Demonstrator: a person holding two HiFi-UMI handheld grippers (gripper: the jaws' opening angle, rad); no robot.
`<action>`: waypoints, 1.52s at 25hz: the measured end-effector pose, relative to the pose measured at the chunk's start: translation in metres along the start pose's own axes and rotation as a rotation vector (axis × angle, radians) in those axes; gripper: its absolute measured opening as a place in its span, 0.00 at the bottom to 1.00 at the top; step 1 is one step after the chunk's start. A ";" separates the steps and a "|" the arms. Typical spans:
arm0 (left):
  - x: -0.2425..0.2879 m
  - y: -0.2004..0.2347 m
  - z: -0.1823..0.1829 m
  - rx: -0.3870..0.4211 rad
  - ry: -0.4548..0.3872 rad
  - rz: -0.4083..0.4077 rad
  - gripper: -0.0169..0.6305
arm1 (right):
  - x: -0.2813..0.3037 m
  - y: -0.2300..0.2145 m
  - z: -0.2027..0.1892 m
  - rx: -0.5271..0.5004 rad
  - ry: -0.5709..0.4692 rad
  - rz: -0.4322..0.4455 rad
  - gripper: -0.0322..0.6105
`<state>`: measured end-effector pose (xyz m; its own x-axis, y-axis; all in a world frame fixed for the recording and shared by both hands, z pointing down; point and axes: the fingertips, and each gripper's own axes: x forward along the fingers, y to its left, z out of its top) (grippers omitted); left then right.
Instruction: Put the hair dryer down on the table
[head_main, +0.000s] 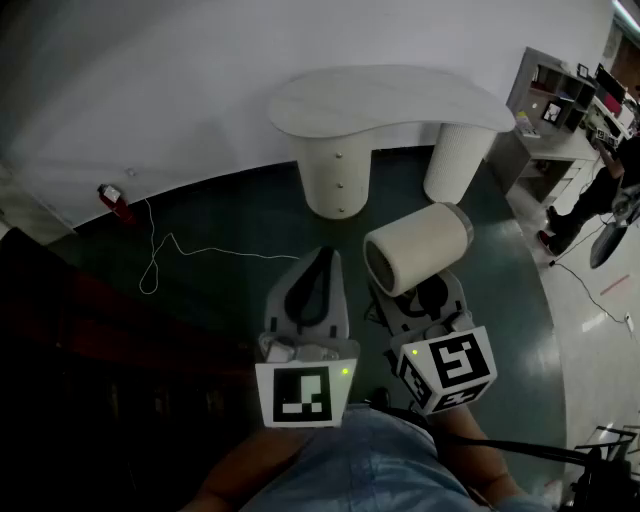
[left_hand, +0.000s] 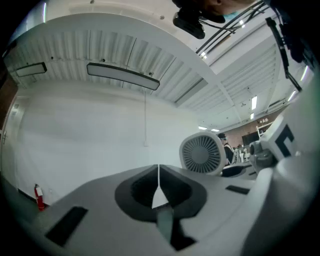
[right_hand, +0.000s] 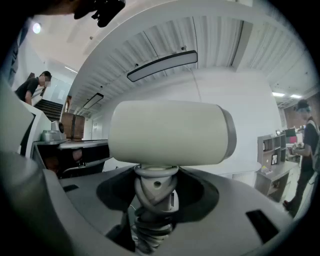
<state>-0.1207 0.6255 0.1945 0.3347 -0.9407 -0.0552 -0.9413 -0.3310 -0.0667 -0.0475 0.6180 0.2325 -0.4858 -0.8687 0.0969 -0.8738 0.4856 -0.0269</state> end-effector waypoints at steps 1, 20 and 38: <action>0.000 0.000 0.000 0.002 -0.003 -0.001 0.05 | 0.000 0.000 -0.001 0.003 0.000 -0.002 0.39; 0.017 -0.059 -0.019 -0.022 0.058 0.028 0.05 | -0.042 -0.055 -0.018 0.032 0.036 0.010 0.39; 0.070 -0.092 -0.030 0.041 0.061 0.014 0.05 | -0.055 -0.130 -0.030 0.054 0.052 -0.042 0.39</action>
<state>-0.0119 0.5876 0.2263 0.3172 -0.9483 0.0044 -0.9428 -0.3159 -0.1068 0.0937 0.6060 0.2609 -0.4479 -0.8814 0.1502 -0.8941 0.4415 -0.0754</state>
